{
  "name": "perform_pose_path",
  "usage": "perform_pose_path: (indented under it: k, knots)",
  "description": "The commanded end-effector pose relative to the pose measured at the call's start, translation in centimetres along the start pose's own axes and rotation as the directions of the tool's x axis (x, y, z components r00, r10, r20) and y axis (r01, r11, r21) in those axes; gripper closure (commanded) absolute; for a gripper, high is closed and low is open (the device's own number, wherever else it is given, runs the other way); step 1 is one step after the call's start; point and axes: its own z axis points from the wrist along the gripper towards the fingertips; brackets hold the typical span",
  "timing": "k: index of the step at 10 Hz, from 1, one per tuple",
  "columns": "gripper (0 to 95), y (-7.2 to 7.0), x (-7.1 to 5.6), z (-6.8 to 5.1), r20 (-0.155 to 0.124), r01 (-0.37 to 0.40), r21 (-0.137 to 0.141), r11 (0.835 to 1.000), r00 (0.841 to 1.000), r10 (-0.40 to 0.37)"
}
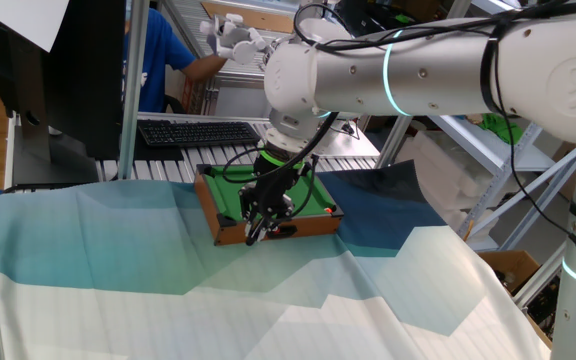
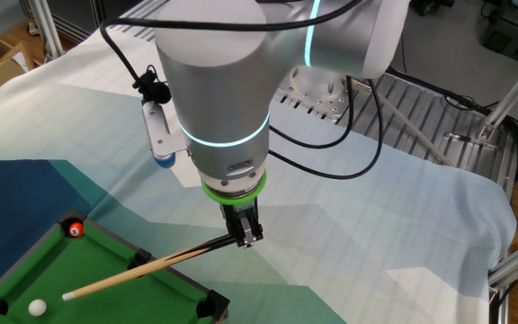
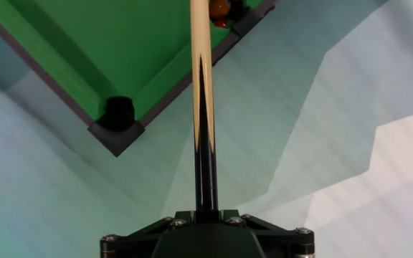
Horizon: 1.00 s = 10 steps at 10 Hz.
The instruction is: Hit the pool ball
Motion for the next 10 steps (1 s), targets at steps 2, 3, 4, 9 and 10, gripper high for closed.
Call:
perform_pose_path:
  k: [2, 3, 4, 9, 10]
  knots:
    - [95.0, 0.2, -0.1, 0.4, 0.011, -0.004, -0.002, 1.0, 1.0, 0.004]
    - [95.0, 0.3, -0.1, 0.6, 0.01, -0.008, -0.004, 1.0, 1.0, 0.008]
    - [95.0, 0.5, -0.2, 1.0, 0.008, -0.01, -0.005, 1.0, 1.0, 0.01]
    - [95.0, 1.1, 0.4, 1.2, 0.012, -0.056, -0.009, 0.998, 0.998, 0.056]
    - [95.0, 1.1, 0.4, 1.2, 0.011, -0.072, -0.01, 0.997, 0.997, 0.072]
